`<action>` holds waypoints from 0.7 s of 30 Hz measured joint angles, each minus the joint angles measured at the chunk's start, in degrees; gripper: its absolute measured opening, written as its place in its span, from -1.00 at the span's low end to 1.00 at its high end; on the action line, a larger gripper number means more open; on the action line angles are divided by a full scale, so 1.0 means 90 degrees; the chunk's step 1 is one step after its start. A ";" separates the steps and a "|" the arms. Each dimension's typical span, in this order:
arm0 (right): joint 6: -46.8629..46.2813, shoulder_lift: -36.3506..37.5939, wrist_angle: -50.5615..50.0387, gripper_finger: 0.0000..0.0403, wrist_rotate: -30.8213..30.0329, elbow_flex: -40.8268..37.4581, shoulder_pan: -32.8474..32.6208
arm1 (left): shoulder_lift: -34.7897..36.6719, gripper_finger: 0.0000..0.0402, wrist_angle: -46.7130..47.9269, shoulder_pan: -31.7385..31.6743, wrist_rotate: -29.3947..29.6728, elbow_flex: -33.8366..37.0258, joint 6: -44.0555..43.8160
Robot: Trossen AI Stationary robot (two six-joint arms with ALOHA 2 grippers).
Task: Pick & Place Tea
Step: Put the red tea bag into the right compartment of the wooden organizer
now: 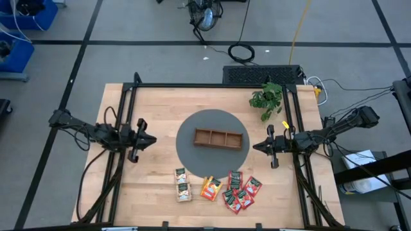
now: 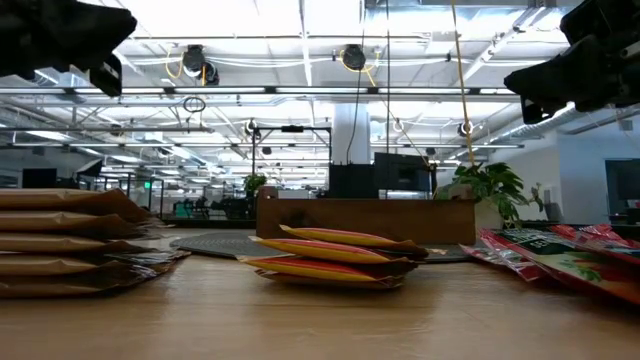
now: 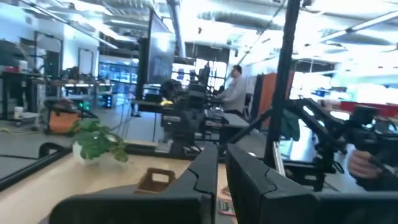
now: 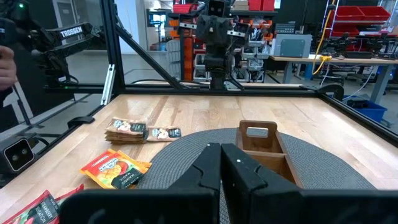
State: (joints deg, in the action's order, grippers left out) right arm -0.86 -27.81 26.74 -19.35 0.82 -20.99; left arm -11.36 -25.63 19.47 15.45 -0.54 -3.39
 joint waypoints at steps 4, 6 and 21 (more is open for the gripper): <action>0.0001 0.0000 -0.0001 -1.00 0.0000 0.0001 -0.0002 | -0.0040 -0.82 -0.0026 -0.0123 0.0182 0.0000 0.0038; 0.0002 0.0000 0.0000 -1.00 0.0000 0.0001 -0.0001 | -0.0112 -0.82 -0.0231 -0.0221 0.0479 0.0000 0.0076; 0.0058 0.0000 0.0041 -1.00 0.0000 0.0001 -0.0002 | -0.3525 -0.83 -0.3106 -0.0588 -0.0033 -0.0533 -0.0157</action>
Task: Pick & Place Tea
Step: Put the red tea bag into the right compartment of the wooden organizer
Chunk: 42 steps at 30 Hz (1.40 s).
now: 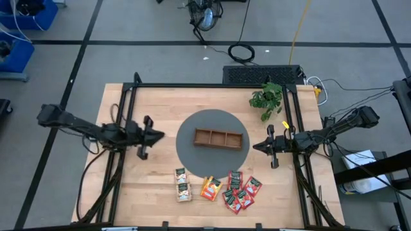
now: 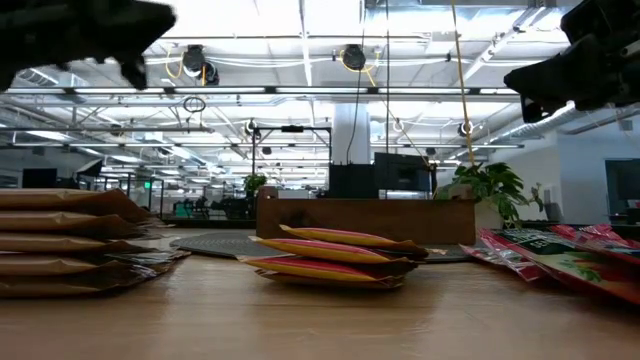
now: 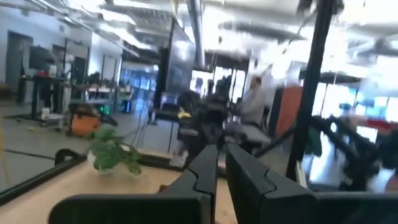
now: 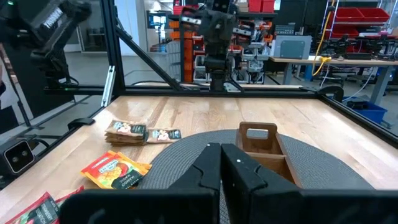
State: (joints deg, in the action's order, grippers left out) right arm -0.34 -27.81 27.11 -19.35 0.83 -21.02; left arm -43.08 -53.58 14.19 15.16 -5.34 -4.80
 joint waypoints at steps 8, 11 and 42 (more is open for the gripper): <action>-0.0153 -0.0002 0.0015 -1.00 0.0000 0.0001 0.0002 | -0.3672 -0.83 0.1540 0.0004 -0.0060 -0.2771 0.0705; -0.0081 0.0000 0.0052 -1.00 0.0001 0.0000 0.0002 | -0.4642 -0.83 0.1749 0.0004 0.0424 -0.3718 0.1039; -0.0877 -0.2357 -0.0134 -0.92 0.0821 0.1201 -0.1856 | -0.8970 -0.83 0.4232 0.1028 -0.1168 -0.8841 0.0354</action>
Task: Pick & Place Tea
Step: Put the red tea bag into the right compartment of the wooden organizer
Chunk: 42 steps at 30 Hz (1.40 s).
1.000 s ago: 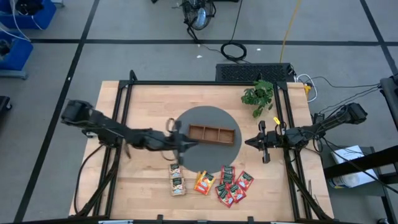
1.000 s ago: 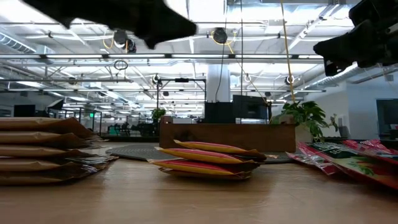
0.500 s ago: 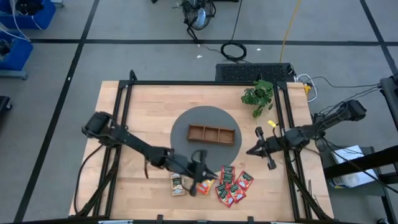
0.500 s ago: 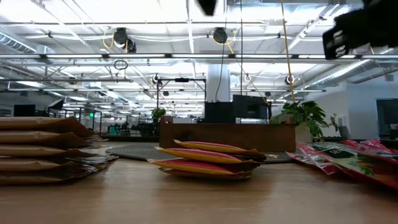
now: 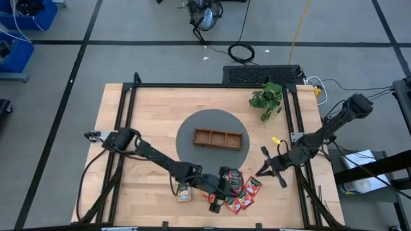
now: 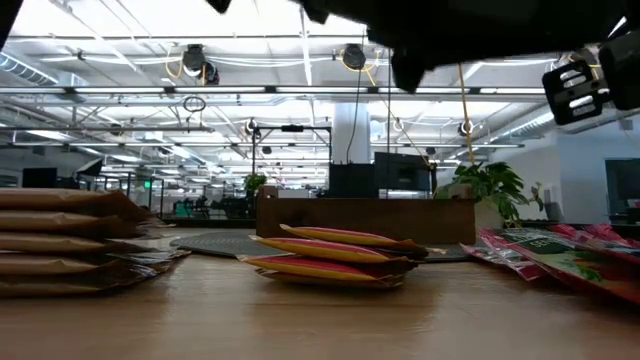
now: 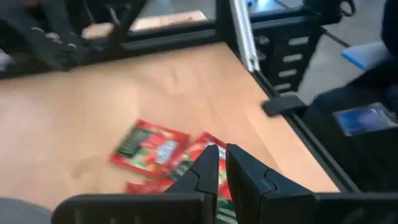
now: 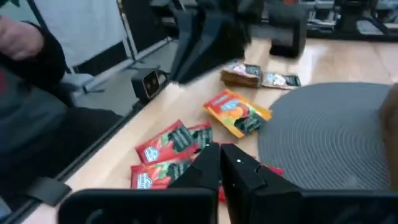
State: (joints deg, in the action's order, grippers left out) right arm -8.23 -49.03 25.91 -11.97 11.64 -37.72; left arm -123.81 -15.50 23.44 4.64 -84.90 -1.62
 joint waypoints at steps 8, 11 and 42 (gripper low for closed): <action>-0.0504 -0.1834 0.1797 -0.30 -0.0175 0.0007 -0.0013 | -0.0141 -0.83 -0.0197 0.0111 -0.0084 -0.0007 -0.0407; -0.0859 -0.2598 0.2393 -0.11 -0.0169 0.0009 0.0029 | -0.0131 -0.83 -0.0039 0.0162 -0.0092 -0.0007 -0.0412; -0.2426 -0.4914 0.2334 0.00 -0.0027 0.1059 0.0077 | -0.0615 -0.83 0.0078 -0.0235 -0.0345 -0.0003 -0.1007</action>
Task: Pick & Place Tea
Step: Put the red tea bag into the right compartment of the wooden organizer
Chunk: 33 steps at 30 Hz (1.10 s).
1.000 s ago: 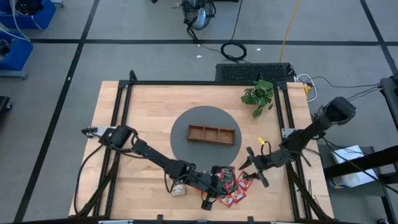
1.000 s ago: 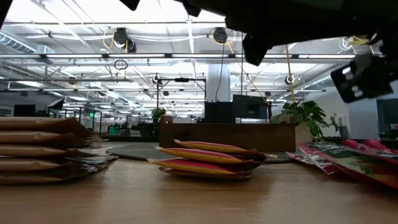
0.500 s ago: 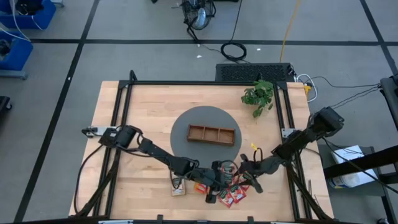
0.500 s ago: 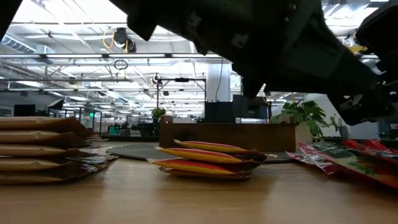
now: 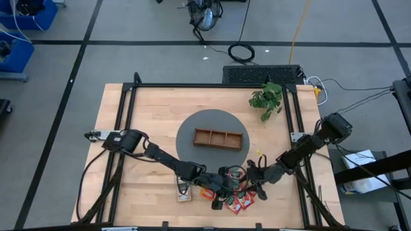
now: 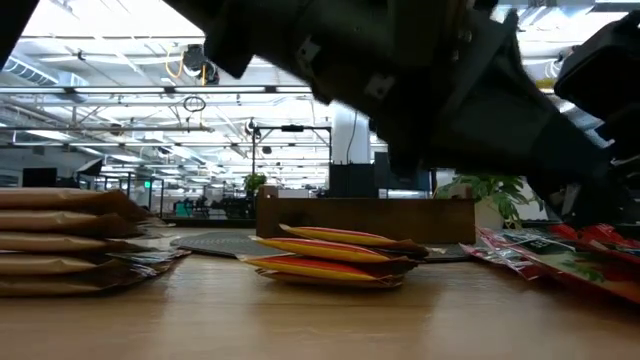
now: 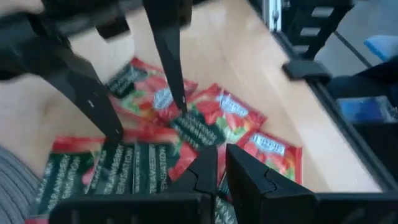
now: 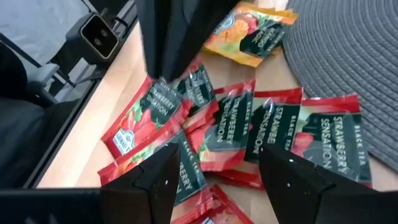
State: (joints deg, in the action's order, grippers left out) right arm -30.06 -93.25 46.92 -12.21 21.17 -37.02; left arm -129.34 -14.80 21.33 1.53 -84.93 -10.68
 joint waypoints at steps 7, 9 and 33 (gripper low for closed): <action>-0.0472 0.0000 -0.0289 -0.01 0.0036 0.0000 0.0036 | -0.0109 -0.83 -0.0192 -0.0079 -0.0164 -0.0002 -0.0010; -0.0624 0.0000 -0.0401 -0.01 0.0042 -0.0002 0.0032 | -0.0109 -0.83 -0.0212 -0.0083 -0.0164 -0.0002 -0.0041; -0.0541 0.0000 -0.0330 -0.01 0.0355 -0.0002 0.0032 | -0.0109 -0.83 0.0347 -0.0047 0.0265 -0.0254 0.0198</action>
State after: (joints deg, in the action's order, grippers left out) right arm -34.93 -93.25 43.94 -9.01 21.15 -36.73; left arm -130.32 -11.68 20.91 3.92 -87.22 -8.90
